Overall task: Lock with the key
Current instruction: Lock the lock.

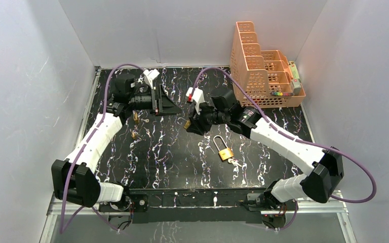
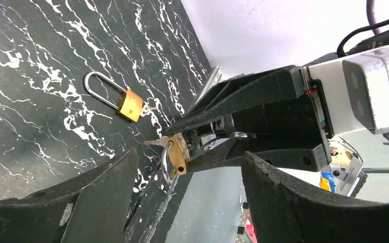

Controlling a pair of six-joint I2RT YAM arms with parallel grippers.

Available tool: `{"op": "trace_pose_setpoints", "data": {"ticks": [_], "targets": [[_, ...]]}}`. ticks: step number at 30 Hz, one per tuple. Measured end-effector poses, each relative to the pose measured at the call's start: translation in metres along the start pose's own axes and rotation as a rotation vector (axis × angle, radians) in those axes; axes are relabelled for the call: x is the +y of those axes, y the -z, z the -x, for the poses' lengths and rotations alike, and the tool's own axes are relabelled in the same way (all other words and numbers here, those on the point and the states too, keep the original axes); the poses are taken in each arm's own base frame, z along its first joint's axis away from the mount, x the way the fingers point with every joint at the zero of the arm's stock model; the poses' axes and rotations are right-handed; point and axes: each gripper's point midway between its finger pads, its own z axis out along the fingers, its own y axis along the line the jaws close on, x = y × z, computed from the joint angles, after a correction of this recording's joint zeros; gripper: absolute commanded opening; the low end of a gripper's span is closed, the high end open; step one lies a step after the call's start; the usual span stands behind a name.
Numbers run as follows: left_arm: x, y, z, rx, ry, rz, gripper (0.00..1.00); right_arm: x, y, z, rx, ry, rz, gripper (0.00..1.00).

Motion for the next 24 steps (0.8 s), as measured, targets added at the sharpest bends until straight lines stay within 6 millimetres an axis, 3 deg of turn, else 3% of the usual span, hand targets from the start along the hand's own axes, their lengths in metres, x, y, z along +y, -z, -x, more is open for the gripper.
{"op": "trace_pose_setpoints", "data": {"ticks": [5,19,21,24], "targets": [[-0.002,-0.004,-0.006,0.018,0.007,-0.007,0.66,-0.007,0.004,0.002,-0.009,0.000,-0.022,0.33],[0.000,-0.013,-0.018,0.048,0.025,-0.009,0.65,-0.013,0.009,0.014,-0.036,0.024,-0.039,0.34],[0.001,-0.014,-0.020,0.050,0.029,-0.011,0.59,-0.012,0.009,0.015,-0.038,0.026,-0.038,0.34],[0.002,-0.017,-0.020,0.053,0.036,-0.015,0.26,-0.012,0.010,0.018,-0.044,0.028,-0.036,0.34]]}}
